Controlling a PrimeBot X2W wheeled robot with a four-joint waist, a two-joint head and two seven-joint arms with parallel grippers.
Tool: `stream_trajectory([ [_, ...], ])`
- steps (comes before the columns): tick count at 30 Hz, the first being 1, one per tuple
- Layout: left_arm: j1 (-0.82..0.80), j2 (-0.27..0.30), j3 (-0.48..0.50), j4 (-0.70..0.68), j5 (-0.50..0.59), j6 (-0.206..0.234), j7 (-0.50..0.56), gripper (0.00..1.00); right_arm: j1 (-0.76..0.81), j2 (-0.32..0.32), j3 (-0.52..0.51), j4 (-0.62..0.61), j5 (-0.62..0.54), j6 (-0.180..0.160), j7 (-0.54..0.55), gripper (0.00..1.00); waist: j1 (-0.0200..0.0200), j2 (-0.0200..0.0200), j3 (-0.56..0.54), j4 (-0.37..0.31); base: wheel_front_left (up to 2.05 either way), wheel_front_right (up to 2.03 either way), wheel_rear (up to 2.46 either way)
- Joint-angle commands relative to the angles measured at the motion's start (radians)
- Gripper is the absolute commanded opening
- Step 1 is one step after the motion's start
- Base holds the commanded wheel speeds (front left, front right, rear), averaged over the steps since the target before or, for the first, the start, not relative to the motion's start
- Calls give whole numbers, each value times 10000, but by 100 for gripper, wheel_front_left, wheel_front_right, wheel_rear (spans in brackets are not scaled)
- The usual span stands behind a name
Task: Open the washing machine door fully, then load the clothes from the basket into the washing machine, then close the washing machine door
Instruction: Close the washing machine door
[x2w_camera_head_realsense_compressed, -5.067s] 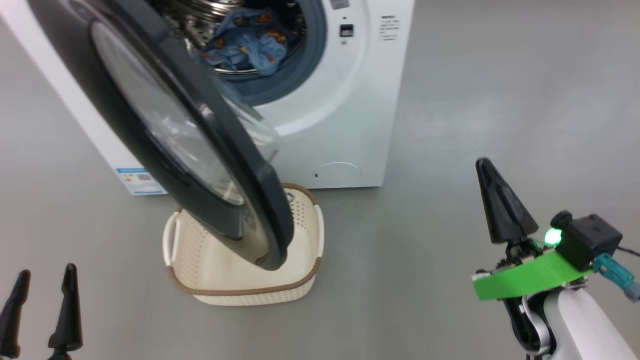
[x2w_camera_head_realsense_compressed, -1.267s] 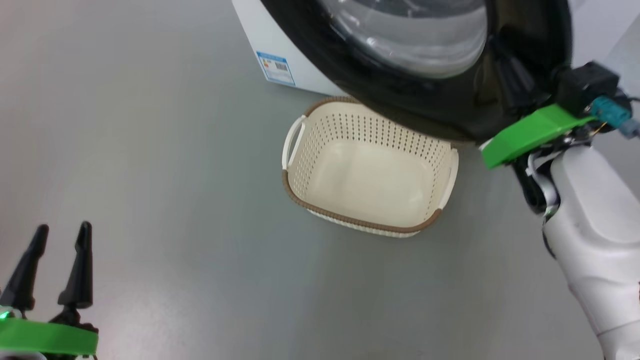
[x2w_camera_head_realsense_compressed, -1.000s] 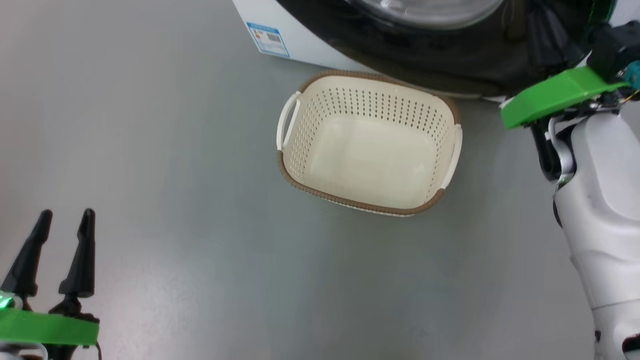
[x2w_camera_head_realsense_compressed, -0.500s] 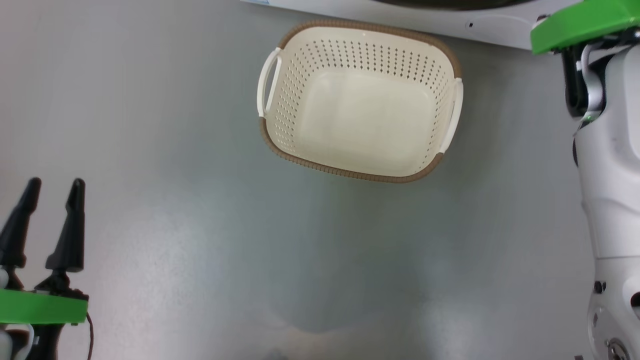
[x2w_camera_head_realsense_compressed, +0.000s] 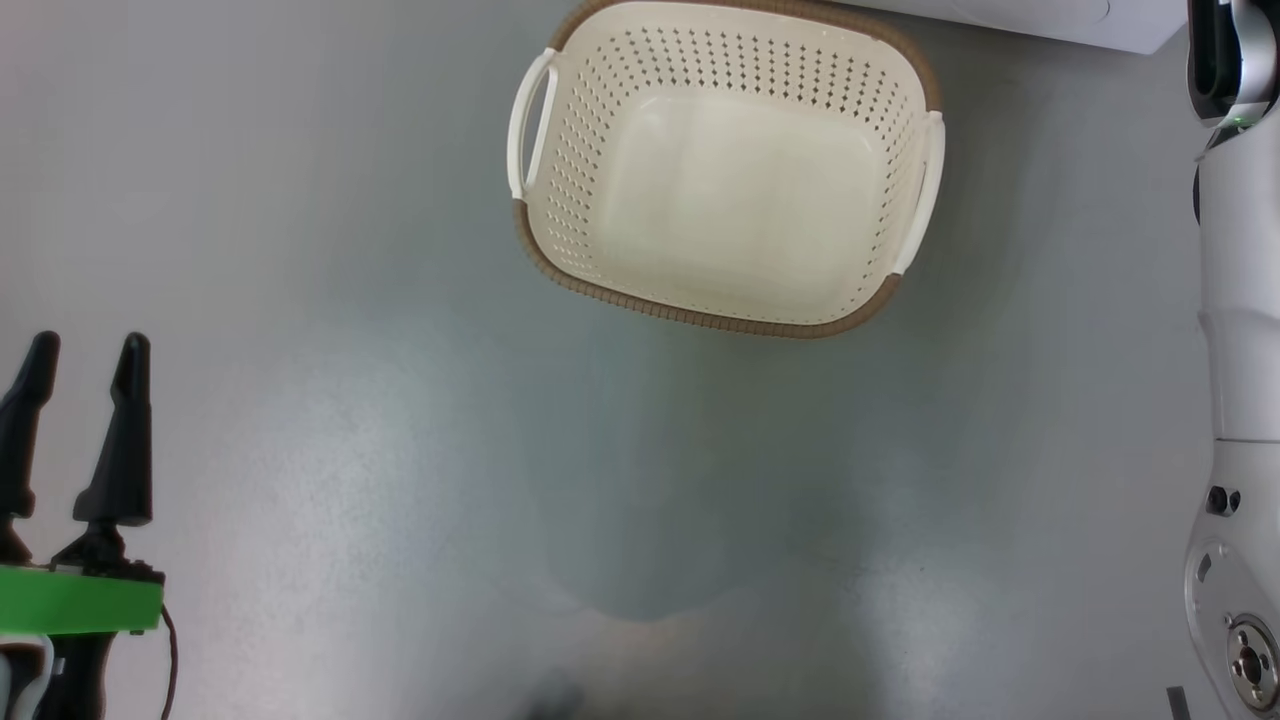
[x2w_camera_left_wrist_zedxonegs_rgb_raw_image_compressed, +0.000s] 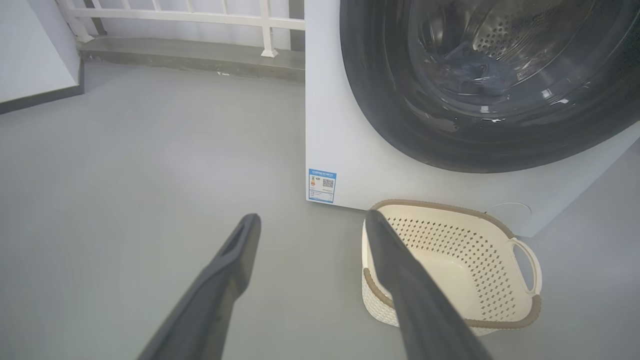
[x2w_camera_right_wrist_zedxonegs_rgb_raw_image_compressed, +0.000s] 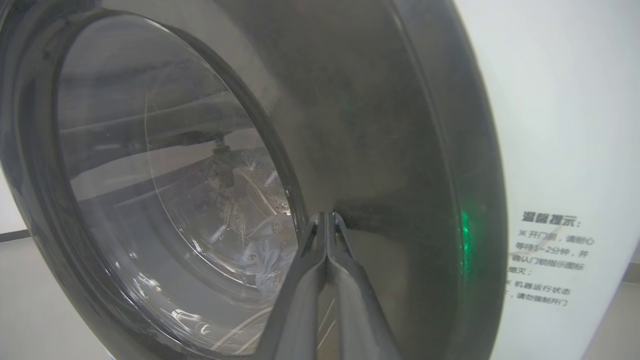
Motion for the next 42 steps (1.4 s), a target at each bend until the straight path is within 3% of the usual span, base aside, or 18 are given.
stream_trajectory([
  [1, -234, 487, 476, -153, -48, 8, -92, 100, -398, 163, -92, -353, -84, -17, 101, 0, -1, 0, 8, 21, 0, 0, 0],
  [15, -277, 456, 489, -136, -73, 8, -92, 100, -177, 130, -382, -749, -203, -17, 316, 0, -1, 0, 20, -66, 0, 0, 0],
  [23, -198, 470, 439, -118, 10, 8, -92, 100, 510, 171, 11, -519, 80, -17, 187, 0, -1, 0, -489, -234, 0, 0, 0],
  [25, -137, 480, 458, -121, 37, 8, -92, 100, 753, 173, 106, -499, 187, -17, 132, 84, -1, 0, -651, -305, 0, 0, 0],
  [26, -105, 485, 475, -124, 53, 8, -92, 100, 881, 174, 173, -490, 242, -17, 100, 100, -1, 0, -736, -347, 0, 0, 0],
  [42, 515, 385, 647, -309, 500, 8, -92, 100, 3296, 40, 1678, -510, 1519, -17, -461, 100, -1, 0, -2670, -1382, 0, 0, 0],
])
